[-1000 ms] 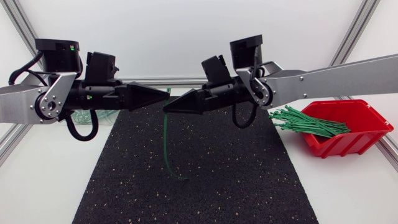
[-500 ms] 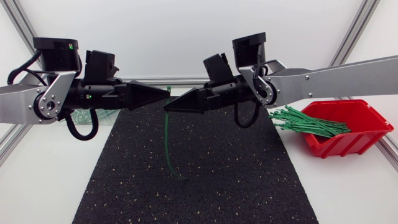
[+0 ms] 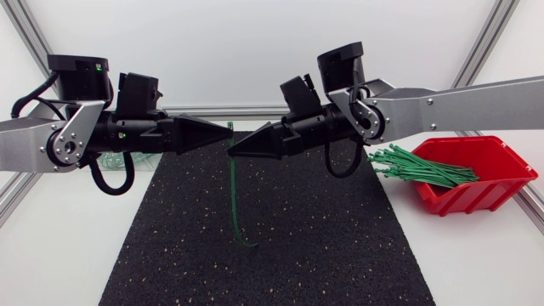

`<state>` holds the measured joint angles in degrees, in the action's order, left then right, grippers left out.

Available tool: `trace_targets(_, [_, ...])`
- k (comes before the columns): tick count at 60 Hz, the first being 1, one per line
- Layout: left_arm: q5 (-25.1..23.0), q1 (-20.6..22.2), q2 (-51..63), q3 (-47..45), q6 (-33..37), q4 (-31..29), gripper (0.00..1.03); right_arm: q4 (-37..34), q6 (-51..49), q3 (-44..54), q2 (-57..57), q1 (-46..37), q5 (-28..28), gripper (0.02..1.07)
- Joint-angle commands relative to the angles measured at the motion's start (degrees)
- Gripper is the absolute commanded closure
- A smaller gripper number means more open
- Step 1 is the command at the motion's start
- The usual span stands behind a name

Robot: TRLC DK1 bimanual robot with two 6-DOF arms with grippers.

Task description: Take a green cable tie from the red box, thread the tail through the head to close it, then place it in the transparent bin on the left.

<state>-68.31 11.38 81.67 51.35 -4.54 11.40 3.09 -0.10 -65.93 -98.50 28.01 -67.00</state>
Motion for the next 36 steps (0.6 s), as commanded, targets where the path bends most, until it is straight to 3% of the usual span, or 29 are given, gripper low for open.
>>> trace_targets(1, [0.20,-0.74,-1.69,-1.26,-0.74,-0.41,0.99,-0.90,-0.96,-0.51,1.47,-0.06,0.82,1.01])
trace_targets(5, [0.46,-0.74,-1.78,-1.17,-0.83,-0.50,0.99,-0.98,-1.22,-0.34,1.82,0.38,1.88,0.97])
trace_targets(16, [0.64,-1.27,-2.39,-0.55,-0.91,-1.38,0.99,-4.06,-3.86,-1.22,2.79,0.47,3.46,0.59])
trace_targets(27, [0.55,-1.97,-3.18,-0.55,-1.00,-1.82,0.99,-20.85,-20.12,-6.49,2.52,0.64,8.73,0.53])
trace_targets(36, [0.02,-2.06,-3.45,-0.64,-0.65,-1.82,0.99,-26.82,-29.08,-7.19,2.43,1.52,14.71,0.53])
